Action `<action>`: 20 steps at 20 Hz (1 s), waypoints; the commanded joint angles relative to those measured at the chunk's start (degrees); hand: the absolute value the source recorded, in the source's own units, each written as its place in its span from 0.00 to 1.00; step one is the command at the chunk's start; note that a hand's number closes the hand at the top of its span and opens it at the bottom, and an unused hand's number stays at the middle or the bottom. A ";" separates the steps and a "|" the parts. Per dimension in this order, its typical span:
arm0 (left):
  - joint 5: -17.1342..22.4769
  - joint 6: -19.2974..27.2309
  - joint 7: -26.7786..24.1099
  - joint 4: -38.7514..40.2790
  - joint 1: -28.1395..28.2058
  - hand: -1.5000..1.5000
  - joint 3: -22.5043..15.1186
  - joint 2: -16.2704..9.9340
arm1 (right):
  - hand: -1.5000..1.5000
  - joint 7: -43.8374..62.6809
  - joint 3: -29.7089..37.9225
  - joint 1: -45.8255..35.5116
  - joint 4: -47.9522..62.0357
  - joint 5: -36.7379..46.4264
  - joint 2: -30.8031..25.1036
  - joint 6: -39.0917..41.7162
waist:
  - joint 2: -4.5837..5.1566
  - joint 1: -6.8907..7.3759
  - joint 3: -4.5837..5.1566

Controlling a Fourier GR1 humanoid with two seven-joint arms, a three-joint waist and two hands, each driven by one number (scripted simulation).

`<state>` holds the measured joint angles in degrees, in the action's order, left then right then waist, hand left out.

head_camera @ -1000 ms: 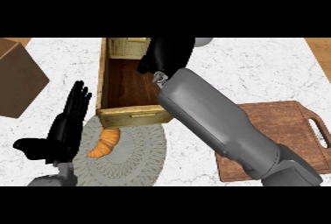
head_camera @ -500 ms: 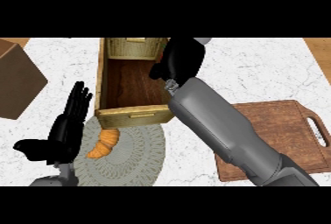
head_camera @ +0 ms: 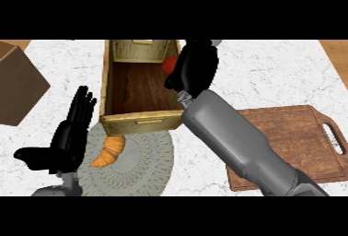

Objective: Pick the bell pepper from the cutting board and place it in the basket

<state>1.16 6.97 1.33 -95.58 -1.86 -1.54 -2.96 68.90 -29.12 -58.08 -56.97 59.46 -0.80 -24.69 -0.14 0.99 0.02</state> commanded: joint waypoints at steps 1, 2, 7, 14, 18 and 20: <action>-0.78 0.55 -0.85 0.72 -0.12 0.50 -0.19 0.36 | 0.00 13.28 -0.69 -0.94 -2.00 4.55 0.76 -7.72 | 0.00 -0.01 0.01; -0.41 0.30 1.24 -1.00 -0.44 0.50 -0.56 0.20 | 0.00 12.36 0.91 -1.23 -1.18 6.46 0.76 -7.42 | -0.06 -0.24 -0.01; 1.25 -1.29 1.28 -1.82 1.03 0.50 1.63 -1.89 | 0.00 14.69 3.89 -3.47 -4.60 15.25 0.76 -3.99 | -0.49 -1.07 0.01; 0.00 0.31 -0.87 -1.09 3.00 0.50 1.10 -0.29 | 0.00 16.33 8.10 2.12 -15.74 23.91 0.77 3.37 | -0.98 -2.85 -0.01; 0.91 0.21 1.44 -2.00 2.94 0.50 1.63 -0.57 | 0.00 16.34 10.49 5.84 -25.62 26.38 0.77 3.58 | -1.08 -2.81 -0.03; 0.81 1.17 0.85 -0.70 0.57 0.50 2.57 -0.28 | 0.00 15.00 12.45 7.00 -31.88 28.68 0.77 6.30 | -1.19 -4.17 -0.03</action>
<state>1.92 7.12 2.06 -96.83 0.18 0.26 -3.66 71.87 -18.34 -52.32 -79.54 84.61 -0.55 -23.92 -1.19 -2.10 0.00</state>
